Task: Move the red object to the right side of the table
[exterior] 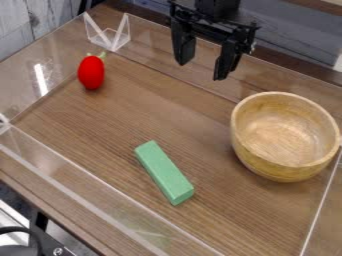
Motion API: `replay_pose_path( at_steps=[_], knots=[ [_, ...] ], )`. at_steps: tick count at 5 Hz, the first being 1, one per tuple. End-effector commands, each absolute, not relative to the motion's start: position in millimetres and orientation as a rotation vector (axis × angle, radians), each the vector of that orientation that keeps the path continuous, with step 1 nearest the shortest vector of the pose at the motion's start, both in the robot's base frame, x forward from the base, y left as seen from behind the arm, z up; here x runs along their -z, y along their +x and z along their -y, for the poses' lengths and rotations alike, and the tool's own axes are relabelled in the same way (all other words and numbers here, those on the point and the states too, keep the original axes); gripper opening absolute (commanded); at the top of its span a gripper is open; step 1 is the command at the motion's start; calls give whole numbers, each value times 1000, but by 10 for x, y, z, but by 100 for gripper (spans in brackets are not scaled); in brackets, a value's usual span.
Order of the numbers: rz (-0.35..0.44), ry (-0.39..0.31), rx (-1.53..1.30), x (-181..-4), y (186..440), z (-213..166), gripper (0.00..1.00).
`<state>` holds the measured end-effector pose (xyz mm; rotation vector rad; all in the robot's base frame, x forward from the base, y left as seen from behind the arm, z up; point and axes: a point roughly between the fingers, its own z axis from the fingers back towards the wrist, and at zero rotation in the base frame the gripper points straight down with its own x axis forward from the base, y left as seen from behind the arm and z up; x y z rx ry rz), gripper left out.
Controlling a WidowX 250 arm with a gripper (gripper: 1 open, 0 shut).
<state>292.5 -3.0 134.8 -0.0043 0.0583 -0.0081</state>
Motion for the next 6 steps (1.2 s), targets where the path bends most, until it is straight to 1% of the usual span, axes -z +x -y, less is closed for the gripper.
replay_pose_path(
  at_steps=[1, 2, 4, 5, 6],
  knots=[
    [-83, -6, 18, -1273, 2876, 19, 100],
    [-64, 2, -5, -1262, 2823, -316, 100],
    [-5, 18, -60, -1292, 2794, -1200, 100],
    [6, 24, -130, -1185, 2928, -1658, 100],
    [17, 17, -180, -1063, 3049, -1939, 100]
  ],
)
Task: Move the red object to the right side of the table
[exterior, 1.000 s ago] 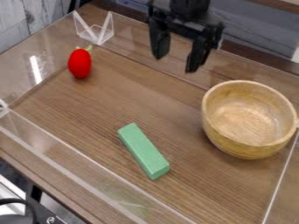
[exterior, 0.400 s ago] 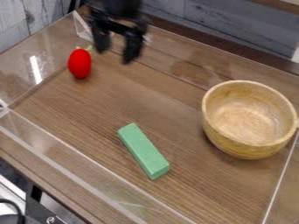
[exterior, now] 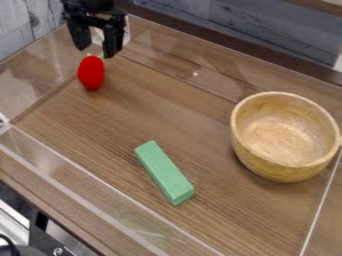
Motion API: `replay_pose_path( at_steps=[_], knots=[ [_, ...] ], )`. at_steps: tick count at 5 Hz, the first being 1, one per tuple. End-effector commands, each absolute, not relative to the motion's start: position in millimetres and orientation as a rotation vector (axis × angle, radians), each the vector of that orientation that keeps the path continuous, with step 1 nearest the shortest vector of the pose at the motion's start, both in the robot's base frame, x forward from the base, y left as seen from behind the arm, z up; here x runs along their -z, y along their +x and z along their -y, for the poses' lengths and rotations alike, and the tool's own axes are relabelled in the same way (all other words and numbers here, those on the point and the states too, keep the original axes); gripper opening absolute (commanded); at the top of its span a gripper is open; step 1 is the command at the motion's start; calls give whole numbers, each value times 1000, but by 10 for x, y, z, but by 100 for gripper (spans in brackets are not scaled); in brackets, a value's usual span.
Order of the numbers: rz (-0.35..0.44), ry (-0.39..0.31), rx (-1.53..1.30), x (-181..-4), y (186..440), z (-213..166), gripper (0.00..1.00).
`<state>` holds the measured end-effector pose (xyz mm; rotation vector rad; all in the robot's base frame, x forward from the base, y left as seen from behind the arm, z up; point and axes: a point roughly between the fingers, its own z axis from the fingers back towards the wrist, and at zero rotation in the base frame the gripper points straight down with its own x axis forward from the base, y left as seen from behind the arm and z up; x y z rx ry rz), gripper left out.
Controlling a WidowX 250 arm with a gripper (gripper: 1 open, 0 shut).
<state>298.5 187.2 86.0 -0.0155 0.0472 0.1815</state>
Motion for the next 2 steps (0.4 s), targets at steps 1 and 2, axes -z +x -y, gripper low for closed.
replay_pose_path(
  at_steps=[1, 2],
  knots=[
    [15, 13, -188, -993, 3100, -2071, 100],
    [11, 7, -189, -908, 3166, -2151, 100]
  ],
)
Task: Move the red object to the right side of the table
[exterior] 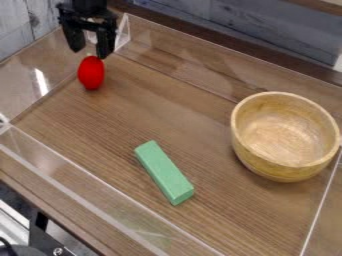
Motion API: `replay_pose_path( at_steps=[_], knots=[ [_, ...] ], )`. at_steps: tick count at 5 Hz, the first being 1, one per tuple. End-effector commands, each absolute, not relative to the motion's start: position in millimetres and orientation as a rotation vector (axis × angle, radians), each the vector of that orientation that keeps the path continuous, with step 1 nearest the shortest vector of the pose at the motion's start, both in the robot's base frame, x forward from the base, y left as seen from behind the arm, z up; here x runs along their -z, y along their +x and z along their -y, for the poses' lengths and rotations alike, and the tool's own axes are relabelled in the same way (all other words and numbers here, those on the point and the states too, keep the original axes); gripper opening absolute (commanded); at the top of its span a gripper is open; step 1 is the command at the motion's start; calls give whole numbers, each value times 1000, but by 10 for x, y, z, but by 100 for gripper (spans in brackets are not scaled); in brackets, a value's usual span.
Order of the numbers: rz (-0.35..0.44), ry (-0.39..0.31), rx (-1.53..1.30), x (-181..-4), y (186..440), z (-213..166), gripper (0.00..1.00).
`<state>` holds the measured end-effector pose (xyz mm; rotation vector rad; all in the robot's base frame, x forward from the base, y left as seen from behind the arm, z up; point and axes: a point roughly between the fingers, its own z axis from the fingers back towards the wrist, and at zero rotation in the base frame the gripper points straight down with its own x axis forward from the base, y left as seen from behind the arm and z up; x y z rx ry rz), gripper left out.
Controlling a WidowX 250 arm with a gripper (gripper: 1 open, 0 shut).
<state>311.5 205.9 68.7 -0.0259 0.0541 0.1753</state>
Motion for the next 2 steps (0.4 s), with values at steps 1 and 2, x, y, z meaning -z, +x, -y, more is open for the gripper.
replay_pose_path(
  at_steps=[1, 2],
  knots=[
    [8, 1, -206, -864, 3118, -2179, 100],
    [7, -5, -218, -823, 3079, -2150, 100]
  ],
)
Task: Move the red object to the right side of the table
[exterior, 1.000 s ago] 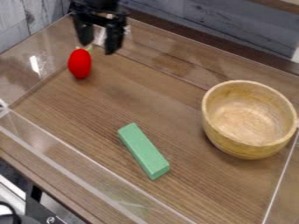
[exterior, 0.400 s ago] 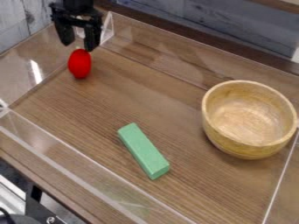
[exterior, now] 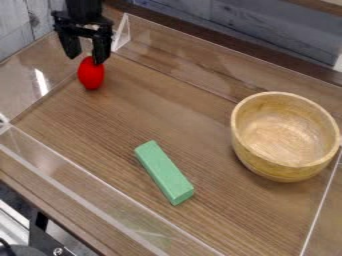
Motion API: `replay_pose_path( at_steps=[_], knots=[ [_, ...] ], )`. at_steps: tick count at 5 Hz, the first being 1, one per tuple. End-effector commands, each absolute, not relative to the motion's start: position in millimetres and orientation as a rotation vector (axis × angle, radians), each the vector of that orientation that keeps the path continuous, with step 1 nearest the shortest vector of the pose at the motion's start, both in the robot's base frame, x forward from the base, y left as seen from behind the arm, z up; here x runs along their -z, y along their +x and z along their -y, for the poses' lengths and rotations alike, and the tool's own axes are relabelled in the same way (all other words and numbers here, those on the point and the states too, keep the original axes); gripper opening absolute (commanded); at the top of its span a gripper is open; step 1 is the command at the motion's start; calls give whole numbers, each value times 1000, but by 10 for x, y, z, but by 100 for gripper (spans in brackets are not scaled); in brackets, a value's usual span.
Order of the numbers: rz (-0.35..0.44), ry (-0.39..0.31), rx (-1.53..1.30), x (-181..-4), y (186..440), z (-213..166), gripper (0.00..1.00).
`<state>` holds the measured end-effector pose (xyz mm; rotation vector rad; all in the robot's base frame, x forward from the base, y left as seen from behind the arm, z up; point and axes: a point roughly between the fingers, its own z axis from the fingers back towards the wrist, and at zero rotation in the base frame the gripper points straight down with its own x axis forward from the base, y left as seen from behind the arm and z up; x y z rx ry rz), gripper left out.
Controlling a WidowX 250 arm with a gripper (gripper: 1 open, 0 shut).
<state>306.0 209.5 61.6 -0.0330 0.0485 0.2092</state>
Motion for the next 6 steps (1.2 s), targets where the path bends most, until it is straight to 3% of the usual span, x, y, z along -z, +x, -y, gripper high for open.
replay_pose_path(
  at_steps=[1, 4, 6],
  knots=[
    [19, -14, -240, -808, 3144, -2142, 100],
    [33, -28, -158, -829, 3243, -2125, 100],
    [39, -40, -237, -703, 3225, -2088, 100]
  ],
)
